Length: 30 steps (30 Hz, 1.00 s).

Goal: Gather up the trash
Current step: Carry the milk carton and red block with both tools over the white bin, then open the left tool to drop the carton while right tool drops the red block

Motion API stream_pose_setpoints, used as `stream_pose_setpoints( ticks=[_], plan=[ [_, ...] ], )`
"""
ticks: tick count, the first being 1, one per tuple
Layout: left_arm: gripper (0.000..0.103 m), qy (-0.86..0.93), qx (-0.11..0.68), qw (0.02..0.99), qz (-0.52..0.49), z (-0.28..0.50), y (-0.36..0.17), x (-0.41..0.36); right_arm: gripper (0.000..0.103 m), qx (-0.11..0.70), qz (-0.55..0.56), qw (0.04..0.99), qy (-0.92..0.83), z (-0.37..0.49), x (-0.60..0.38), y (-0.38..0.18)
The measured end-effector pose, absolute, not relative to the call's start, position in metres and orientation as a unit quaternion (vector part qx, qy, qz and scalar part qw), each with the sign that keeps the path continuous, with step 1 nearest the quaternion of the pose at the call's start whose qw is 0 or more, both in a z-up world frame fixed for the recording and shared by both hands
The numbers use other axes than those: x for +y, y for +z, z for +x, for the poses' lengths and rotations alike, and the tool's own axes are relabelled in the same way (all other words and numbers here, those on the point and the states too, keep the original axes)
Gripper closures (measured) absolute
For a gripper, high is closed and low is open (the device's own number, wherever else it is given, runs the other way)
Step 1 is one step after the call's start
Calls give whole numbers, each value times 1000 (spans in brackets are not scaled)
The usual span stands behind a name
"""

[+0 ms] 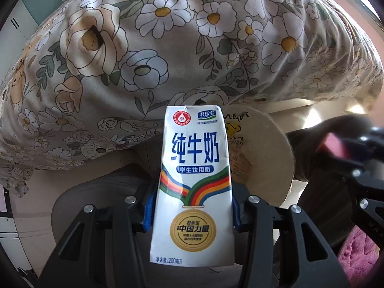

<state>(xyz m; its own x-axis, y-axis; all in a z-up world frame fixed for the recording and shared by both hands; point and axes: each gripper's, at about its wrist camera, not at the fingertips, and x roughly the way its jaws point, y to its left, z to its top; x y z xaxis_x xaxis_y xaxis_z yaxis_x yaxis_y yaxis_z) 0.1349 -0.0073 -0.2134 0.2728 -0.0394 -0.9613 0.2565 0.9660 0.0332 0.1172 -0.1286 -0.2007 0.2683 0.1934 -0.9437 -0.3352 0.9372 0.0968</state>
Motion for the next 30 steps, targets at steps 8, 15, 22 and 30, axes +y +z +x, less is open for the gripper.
stream_pose_setpoints(
  ticks=[8,15,22,30],
  plan=[
    [53,-116,655,744,62,155,-263,-20,82,643,-44,746,171,137,-123,-259],
    [53,-119,701,702,40,174,-307,-24,82,691,-46,702,169,151,-116,-306],
    [53,-125,733,668,22,189,-347,-32,82,746,21,647,157,170,-126,-362],
    [53,-115,761,639,12,199,-383,-34,82,768,49,620,152,183,-128,-393]
  ],
)
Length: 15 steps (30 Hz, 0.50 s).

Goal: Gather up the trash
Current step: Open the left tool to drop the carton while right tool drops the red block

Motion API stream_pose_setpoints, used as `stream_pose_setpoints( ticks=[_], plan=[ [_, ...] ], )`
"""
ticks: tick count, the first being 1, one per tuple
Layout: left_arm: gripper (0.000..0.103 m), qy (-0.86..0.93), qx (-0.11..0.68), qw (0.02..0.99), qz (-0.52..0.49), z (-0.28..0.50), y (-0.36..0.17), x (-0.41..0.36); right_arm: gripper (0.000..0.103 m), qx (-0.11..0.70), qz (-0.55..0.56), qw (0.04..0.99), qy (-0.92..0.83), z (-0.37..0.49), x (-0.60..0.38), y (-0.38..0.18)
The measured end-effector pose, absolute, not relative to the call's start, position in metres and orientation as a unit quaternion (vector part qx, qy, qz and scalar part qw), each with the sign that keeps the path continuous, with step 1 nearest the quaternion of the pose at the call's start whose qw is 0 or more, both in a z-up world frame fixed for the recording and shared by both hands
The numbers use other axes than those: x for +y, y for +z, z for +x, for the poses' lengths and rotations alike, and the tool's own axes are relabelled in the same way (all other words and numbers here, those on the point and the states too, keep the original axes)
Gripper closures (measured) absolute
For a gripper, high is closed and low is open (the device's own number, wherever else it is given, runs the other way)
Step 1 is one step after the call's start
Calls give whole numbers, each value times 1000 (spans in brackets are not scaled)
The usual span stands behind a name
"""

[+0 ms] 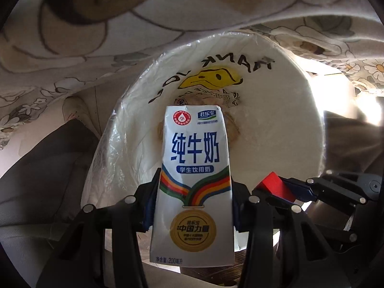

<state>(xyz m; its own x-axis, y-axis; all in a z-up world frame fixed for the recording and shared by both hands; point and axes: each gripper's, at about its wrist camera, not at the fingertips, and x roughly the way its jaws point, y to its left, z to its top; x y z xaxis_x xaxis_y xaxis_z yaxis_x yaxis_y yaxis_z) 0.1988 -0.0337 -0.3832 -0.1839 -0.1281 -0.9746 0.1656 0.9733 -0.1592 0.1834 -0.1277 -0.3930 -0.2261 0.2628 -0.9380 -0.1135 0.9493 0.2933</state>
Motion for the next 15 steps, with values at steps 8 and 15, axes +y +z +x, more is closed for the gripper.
stream_pose_setpoints(
  ticks=[8,15],
  plan=[
    [33,-108,762,638,6,204,-385,-33,51,769,36,626,122,190,-128,-397],
    [33,-107,760,641,8,206,-383,-33,51,765,37,630,131,193,-130,-388]
  ],
)
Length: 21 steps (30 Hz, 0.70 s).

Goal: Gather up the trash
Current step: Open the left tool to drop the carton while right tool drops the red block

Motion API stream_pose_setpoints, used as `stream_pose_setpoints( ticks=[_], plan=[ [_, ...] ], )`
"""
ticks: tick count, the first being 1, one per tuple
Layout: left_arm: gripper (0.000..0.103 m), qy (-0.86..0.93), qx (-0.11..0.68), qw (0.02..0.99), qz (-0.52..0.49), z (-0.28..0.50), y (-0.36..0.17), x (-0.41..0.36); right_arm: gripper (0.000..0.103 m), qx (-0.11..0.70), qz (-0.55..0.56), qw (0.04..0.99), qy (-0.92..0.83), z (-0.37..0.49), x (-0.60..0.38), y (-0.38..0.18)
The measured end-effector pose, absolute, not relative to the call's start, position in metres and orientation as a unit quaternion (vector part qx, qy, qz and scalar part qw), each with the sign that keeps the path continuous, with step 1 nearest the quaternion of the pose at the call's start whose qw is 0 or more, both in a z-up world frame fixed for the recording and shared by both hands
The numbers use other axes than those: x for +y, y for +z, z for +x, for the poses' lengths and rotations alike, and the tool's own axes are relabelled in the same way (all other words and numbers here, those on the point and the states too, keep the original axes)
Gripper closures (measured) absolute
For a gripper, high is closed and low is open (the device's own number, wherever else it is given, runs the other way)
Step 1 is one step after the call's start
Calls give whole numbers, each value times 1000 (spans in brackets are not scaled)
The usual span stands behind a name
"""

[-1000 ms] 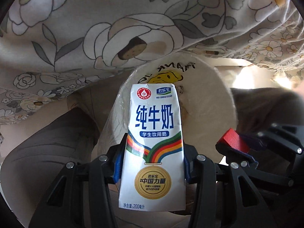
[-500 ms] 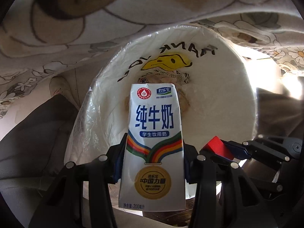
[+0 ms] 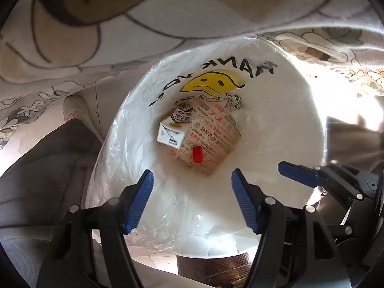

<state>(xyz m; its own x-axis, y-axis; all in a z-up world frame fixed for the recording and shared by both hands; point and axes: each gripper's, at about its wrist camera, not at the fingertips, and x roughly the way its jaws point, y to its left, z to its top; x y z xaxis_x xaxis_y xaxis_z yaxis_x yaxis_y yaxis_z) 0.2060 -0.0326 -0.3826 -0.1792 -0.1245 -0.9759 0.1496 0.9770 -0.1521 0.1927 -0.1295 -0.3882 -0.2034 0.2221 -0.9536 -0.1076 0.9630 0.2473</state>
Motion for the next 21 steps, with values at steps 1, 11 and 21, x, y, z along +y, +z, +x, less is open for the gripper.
stream_pose_setpoints(
  ticks=[1,11,21],
  plan=[
    [33,-107,760,641,8,206,-382,-32,51,764,36,631,131,193,-129,-387],
    [33,-106,755,647,10,202,-372,-29,51,757,28,639,132,191,-128,-401],
    [33,-118,734,668,19,183,-329,-24,51,742,15,654,147,175,-125,-368]
  ],
)
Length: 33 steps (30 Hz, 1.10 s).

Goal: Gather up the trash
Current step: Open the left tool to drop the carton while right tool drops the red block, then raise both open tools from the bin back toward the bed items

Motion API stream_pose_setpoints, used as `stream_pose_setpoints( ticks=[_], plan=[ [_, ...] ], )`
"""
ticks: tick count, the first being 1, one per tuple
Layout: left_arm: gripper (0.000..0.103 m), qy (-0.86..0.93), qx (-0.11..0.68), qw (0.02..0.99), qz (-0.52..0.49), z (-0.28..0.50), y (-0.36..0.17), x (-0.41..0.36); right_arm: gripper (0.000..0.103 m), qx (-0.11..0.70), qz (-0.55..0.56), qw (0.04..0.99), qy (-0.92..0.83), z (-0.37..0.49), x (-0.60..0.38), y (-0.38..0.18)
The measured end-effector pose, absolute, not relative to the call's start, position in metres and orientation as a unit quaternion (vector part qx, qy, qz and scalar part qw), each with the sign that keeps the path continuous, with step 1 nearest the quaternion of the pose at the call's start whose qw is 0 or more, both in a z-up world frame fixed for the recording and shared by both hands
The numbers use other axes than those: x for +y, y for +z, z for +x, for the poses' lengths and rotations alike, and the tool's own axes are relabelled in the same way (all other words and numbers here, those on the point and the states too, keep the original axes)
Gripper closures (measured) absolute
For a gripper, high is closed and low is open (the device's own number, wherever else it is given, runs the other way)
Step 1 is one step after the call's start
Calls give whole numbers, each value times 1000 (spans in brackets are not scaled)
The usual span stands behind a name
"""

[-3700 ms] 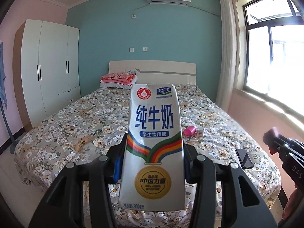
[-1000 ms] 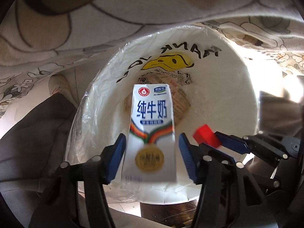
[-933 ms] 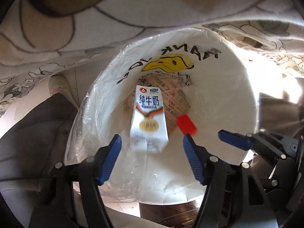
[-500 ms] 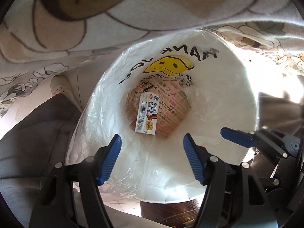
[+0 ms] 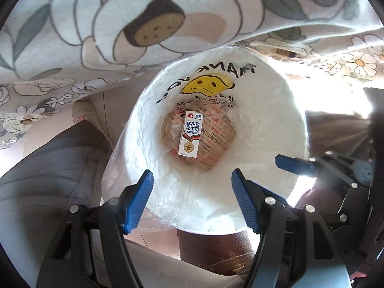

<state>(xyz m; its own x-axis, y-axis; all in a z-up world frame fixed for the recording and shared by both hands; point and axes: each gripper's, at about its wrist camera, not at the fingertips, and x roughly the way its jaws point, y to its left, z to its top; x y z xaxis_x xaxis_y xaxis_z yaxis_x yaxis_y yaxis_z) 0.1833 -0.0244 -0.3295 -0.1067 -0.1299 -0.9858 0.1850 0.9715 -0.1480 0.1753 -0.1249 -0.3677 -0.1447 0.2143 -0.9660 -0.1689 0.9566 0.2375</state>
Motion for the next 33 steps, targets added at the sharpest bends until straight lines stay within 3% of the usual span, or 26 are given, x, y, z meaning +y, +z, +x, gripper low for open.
stream_pose_setpoints(
  ticks=[18,33],
  plan=[
    [33,-133,621,770,62,149,-198,-3,51,650,-14,736,187,130,-138,-228],
    [28,-82,482,872,-2,203,-41,42,51,484,-7,855,187,175,-161,-40]
  ],
)
